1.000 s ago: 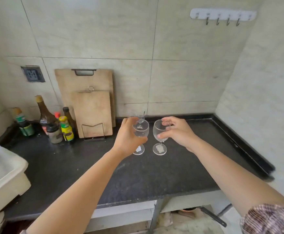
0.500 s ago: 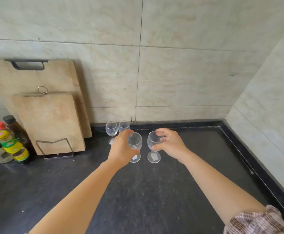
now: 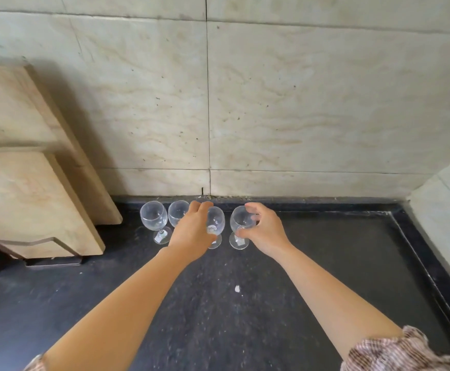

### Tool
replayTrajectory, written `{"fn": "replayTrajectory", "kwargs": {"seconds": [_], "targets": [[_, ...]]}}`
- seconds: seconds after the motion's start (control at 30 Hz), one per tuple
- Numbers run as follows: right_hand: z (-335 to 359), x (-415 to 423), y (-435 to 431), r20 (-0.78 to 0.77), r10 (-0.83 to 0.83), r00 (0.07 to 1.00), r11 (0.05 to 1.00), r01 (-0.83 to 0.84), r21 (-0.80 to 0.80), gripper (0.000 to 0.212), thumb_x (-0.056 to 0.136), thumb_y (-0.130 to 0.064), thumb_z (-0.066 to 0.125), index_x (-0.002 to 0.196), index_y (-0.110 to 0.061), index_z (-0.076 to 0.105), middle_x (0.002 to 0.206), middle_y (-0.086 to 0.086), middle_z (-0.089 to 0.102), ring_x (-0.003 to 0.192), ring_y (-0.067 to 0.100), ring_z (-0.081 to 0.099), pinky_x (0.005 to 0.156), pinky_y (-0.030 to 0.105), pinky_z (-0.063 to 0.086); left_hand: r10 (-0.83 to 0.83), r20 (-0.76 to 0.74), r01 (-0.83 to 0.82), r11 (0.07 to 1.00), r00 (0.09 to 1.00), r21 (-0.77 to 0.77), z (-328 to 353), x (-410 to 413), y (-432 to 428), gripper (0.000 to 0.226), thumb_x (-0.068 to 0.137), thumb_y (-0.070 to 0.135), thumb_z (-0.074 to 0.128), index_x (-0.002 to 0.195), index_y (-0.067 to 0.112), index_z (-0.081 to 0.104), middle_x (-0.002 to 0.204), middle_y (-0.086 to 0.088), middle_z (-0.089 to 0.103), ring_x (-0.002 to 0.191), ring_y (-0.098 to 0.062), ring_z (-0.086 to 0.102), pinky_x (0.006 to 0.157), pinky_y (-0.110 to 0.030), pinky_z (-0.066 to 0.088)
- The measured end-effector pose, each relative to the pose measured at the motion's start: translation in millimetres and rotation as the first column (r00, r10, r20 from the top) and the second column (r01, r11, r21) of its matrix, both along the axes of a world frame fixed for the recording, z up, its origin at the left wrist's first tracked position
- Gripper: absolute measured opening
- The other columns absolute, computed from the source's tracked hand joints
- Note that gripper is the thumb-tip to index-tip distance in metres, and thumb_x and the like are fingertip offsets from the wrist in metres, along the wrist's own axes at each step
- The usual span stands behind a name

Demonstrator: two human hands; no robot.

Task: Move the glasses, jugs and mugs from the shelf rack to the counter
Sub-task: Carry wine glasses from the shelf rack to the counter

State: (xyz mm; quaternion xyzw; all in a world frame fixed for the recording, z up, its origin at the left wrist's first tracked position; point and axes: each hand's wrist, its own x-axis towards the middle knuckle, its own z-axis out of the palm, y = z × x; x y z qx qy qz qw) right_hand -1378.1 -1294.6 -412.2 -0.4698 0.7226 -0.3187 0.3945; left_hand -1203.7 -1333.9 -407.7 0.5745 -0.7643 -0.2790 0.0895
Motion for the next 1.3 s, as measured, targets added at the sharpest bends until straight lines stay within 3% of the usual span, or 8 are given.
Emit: {"fn": "replayTrajectory", "kwargs": {"seconds": [0.3,0.4,0.73,0.83,0.97,1.13,1.3], "targets": [[-16,-7,-27,0.001,0.033,0.999,0.999,-0.033,0.009,0.073,0.067,-0.009,0.081,0.133,-0.020,0.050,0.128,-0.001,0.057,0.114,0.016,0.054,0.084,0.026,0.042,0.024,0.058,-0.022,0.999,0.998,-0.024,-15,-17,-23,0.067,0.077,0.006,0.064,0.137,0.019,0.036,0.132,-0.005,0.038,0.097,-0.028,0.058,0.062,-0.030,0.045],[-19,-7,-30,-0.005,0.041,0.999,0.999,-0.041,0.014,0.071,0.067,-0.007,0.080,0.130,-0.020,0.051,0.126,-0.001,0.059,0.105,0.012,0.053,0.082,0.026,0.041,0.026,0.072,-0.025,0.999,0.997,-0.020,-19,-19,-23,0.070,0.077,0.004,0.065,0.138,0.018,0.034,0.133,-0.006,0.038,0.095,-0.027,0.058,0.064,-0.032,0.048],[-24,-5,-35,-0.036,0.080,0.996,0.996,-0.078,0.038,0.067,0.065,-0.007,0.078,0.125,-0.022,0.052,0.119,-0.002,0.059,0.103,0.016,0.055,0.080,0.027,0.046,0.033,0.090,-0.031,0.999,0.995,-0.024,-26,-18,-22,0.075,0.078,0.004,0.063,0.143,0.016,0.027,0.137,-0.009,0.037,0.100,-0.030,0.057,0.065,-0.029,0.040],[-25,-4,-36,-0.088,0.096,0.991,0.994,-0.092,0.055,0.070,0.067,-0.010,0.078,0.129,-0.022,0.048,0.122,-0.002,0.058,0.114,0.021,0.055,0.081,0.027,0.044,0.033,0.083,-0.032,0.999,0.996,-0.009,-24,-19,-21,0.083,0.079,0.004,0.064,0.147,0.018,0.019,0.139,-0.009,0.036,0.102,-0.028,0.056,0.064,-0.028,0.041],[-17,0,-33,-0.175,0.109,0.979,0.994,-0.104,0.034,0.089,0.069,-0.017,0.080,0.145,-0.018,0.033,0.148,0.001,0.041,0.135,0.022,0.039,0.099,0.031,0.037,0.032,0.029,-0.032,0.999,0.999,-0.016,-15,-14,-13,0.086,0.078,0.003,0.064,0.148,0.021,0.017,0.143,-0.006,0.035,0.105,-0.027,0.056,0.067,-0.029,0.044],[10,17,-22,-0.308,0.091,0.947,0.987,-0.127,-0.098,0.064,0.081,-0.025,0.068,0.137,-0.014,0.040,0.138,0.004,0.045,0.129,0.021,0.038,0.089,0.025,0.034,0.054,-0.079,-0.061,0.994,0.995,-0.094,10,16,7,0.070,0.077,0.008,0.064,0.139,0.023,0.035,0.136,-0.003,0.042,0.110,-0.025,0.052,0.078,-0.031,0.046],[48,65,-5,-0.445,0.211,0.870,0.941,-0.304,-0.149,0.050,0.086,-0.026,0.060,0.132,-0.014,0.043,0.130,0.004,0.049,0.121,0.022,0.043,0.090,0.032,0.041,0.172,-0.103,-0.188,0.968,0.980,-0.168,46,71,39,0.053,0.085,0.023,0.059,0.135,0.024,0.040,0.135,-0.004,0.045,0.105,-0.025,0.055,0.077,-0.031,0.045]]}}
